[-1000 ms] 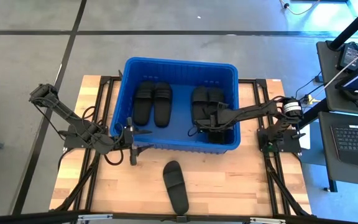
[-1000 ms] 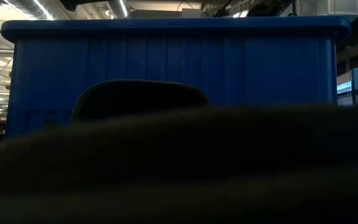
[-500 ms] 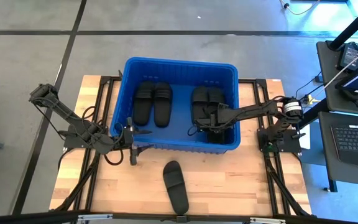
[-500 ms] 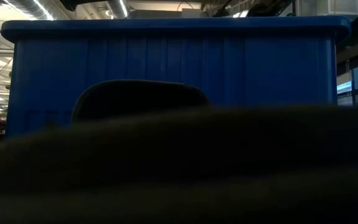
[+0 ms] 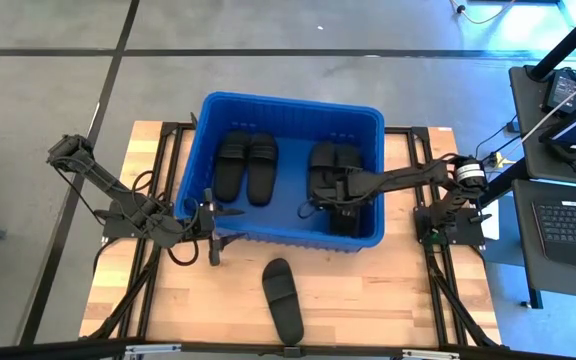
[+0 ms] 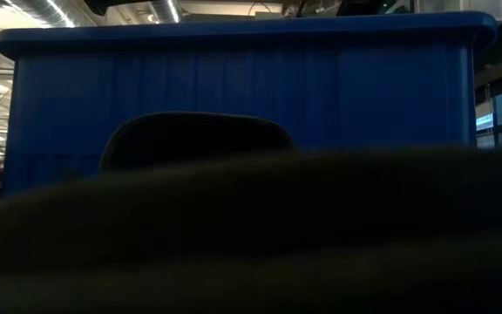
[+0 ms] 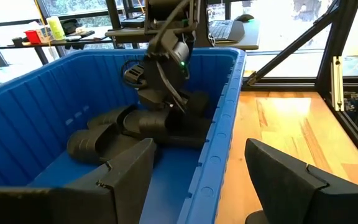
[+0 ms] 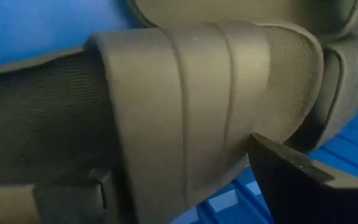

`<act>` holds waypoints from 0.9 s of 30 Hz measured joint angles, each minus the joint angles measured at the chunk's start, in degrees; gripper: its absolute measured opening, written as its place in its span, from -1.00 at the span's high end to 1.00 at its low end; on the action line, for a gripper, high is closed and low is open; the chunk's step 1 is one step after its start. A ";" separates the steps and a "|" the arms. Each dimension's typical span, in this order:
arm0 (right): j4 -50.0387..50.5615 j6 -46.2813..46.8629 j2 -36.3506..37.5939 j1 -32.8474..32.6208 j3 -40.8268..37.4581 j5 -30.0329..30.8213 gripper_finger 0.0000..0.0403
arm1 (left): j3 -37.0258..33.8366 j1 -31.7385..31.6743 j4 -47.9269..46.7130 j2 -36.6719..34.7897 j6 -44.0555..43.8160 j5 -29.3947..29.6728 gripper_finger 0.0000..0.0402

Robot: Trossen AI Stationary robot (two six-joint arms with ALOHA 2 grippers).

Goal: Pick and place slides into bin
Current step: Put the black slide into the blue bin

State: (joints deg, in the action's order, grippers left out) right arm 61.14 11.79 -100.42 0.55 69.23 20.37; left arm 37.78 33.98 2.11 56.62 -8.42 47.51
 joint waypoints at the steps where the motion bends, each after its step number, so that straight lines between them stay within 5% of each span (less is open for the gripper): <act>1: 0.07 -0.30 0.00 0.06 0.61 -1.09 -0.39 | 0.00 0.01 0.00 0.00 -0.01 0.00 -0.24; 27: 10.49 -3.66 0.02 1.20 6.41 -11.13 -0.41 | -0.01 0.02 -0.11 0.00 0.04 0.05 -0.24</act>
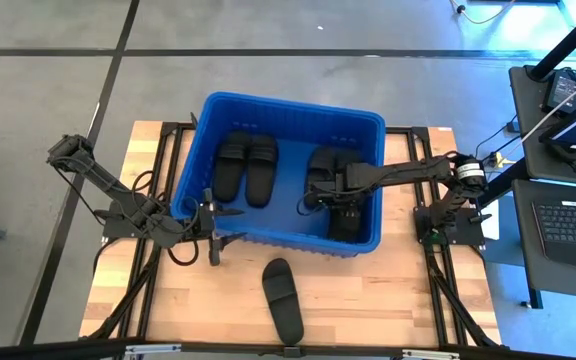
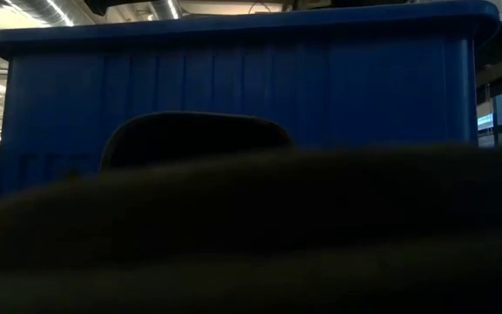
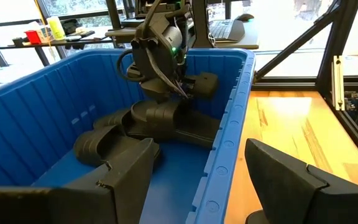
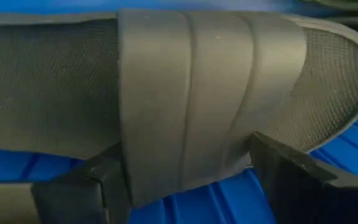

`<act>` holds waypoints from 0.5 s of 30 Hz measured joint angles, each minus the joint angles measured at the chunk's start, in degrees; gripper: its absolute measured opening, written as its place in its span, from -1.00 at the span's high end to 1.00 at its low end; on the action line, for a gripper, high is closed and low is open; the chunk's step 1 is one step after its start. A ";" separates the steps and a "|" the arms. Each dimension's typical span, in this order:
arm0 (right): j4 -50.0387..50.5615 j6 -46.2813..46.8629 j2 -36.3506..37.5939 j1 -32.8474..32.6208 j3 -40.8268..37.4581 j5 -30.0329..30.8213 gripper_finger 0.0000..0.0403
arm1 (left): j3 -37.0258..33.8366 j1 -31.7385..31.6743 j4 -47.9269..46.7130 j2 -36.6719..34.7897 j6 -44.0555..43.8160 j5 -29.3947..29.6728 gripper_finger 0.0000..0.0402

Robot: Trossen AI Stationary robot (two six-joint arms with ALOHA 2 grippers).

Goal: Pick and place slides into bin
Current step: Put the black slide into the blue bin

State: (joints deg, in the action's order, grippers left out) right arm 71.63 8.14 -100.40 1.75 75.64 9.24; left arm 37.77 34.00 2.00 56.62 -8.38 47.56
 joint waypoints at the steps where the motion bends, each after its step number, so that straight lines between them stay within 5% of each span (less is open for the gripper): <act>1: -0.07 -0.34 0.00 0.10 0.00 -0.31 -0.41 | 0.01 -0.02 -0.01 0.00 0.00 0.00 -0.24; 15: 0.25 -7.37 0.00 4.24 -0.04 -3.53 -0.41 | 0.01 -0.02 0.00 0.00 0.00 -0.01 -0.24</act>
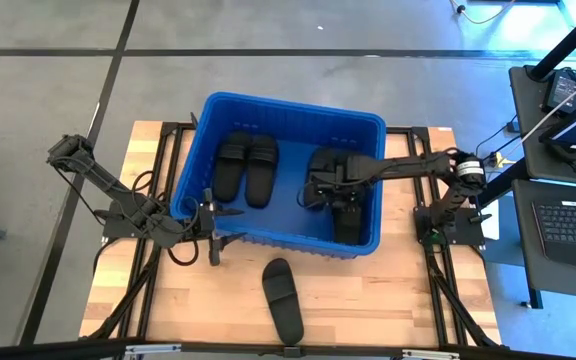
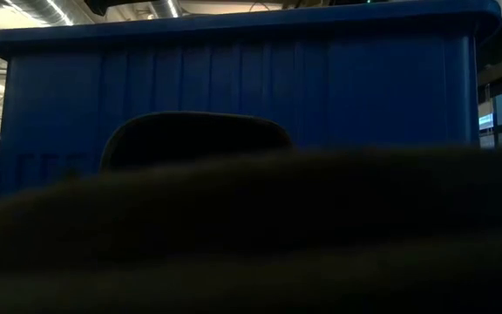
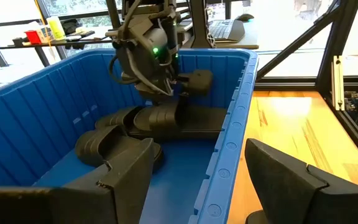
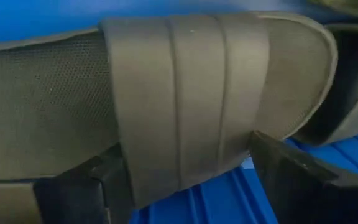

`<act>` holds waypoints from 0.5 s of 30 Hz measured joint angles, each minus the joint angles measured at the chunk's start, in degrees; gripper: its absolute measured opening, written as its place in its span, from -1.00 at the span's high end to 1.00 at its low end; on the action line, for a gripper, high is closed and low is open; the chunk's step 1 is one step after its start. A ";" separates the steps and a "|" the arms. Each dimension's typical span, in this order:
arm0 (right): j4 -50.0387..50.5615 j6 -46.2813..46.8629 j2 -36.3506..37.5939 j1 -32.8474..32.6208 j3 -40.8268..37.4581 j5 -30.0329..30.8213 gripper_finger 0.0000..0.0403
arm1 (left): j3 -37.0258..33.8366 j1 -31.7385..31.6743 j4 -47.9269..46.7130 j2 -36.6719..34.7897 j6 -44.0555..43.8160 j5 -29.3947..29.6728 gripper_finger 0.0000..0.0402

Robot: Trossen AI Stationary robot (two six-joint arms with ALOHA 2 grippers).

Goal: Pick and place slides into bin
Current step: Put the black slide into the blue bin

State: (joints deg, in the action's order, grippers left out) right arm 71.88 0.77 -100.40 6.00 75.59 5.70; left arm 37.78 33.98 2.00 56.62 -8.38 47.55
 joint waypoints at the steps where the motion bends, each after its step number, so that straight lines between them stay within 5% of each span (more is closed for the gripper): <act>1: 0.00 -0.18 0.00 0.34 0.00 -0.85 -0.41 | 0.00 0.01 0.00 0.00 0.00 0.00 -0.24; 15: 3.84 -4.11 0.11 3.38 3.47 -2.99 -0.41 | 0.00 0.01 0.02 0.00 0.00 0.00 -0.24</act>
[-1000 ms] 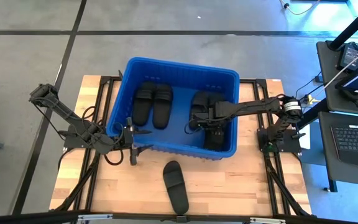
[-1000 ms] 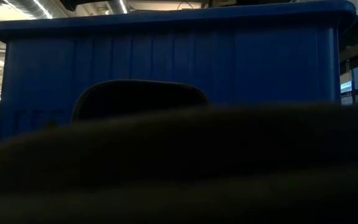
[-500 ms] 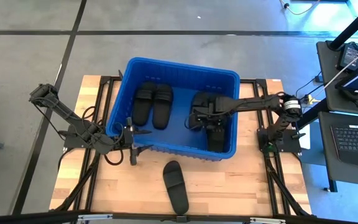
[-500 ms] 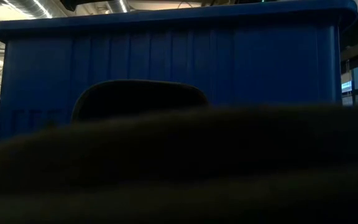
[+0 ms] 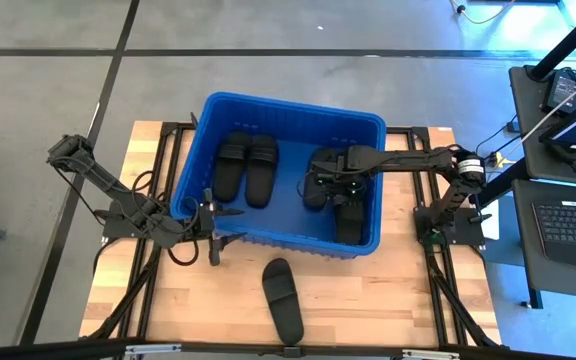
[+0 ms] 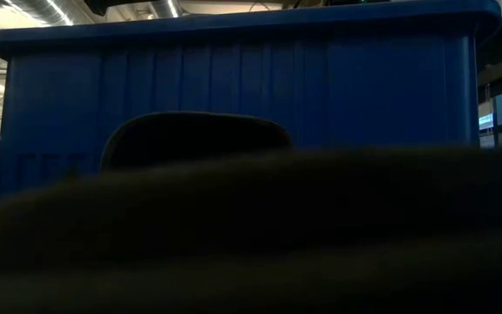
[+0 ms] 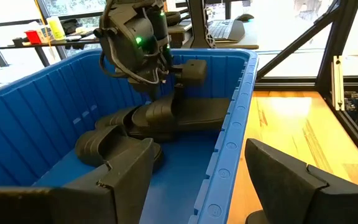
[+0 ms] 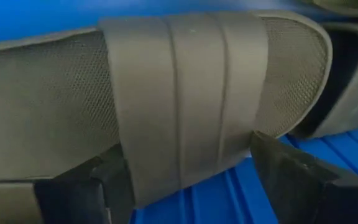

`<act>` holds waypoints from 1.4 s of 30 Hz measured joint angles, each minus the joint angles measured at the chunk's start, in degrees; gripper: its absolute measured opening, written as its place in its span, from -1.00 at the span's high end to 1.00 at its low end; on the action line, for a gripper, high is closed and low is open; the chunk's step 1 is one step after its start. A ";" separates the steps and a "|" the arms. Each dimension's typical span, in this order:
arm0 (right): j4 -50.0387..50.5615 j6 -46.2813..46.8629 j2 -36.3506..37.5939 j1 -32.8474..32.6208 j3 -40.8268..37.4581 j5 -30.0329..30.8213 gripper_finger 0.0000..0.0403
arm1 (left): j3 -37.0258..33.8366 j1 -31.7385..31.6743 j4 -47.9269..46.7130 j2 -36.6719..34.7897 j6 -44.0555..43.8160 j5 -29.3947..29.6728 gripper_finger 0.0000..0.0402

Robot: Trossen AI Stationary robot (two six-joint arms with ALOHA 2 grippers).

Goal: Pick and place slides into bin
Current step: Put the black slide into the blue bin

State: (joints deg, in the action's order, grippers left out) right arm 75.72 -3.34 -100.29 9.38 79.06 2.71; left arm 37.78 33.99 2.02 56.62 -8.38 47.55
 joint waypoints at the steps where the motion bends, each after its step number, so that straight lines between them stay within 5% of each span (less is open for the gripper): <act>1: 0.11 -0.22 0.00 0.01 0.01 0.01 -0.41 | 0.00 0.01 0.00 0.00 -0.01 0.00 -0.24; 19: 3.36 -5.72 0.00 1.28 1.22 -4.05 -0.41 | 0.00 -3.10 0.02 0.00 -0.07 -0.13 -0.24; 27: 3.02 -5.65 0.00 2.48 10.60 -4.03 -0.41 | 0.00 -3.62 0.00 0.00 -0.04 -0.24 -0.24; 42: -16.12 -7.82 0.00 0.39 29.47 -3.67 -0.41 | 0.00 -3.62 -0.04 0.00 -0.01 -0.26 -0.24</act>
State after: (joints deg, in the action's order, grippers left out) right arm 59.60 -11.17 -100.29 9.77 108.53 -0.96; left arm 37.78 30.37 1.98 56.62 -8.39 47.29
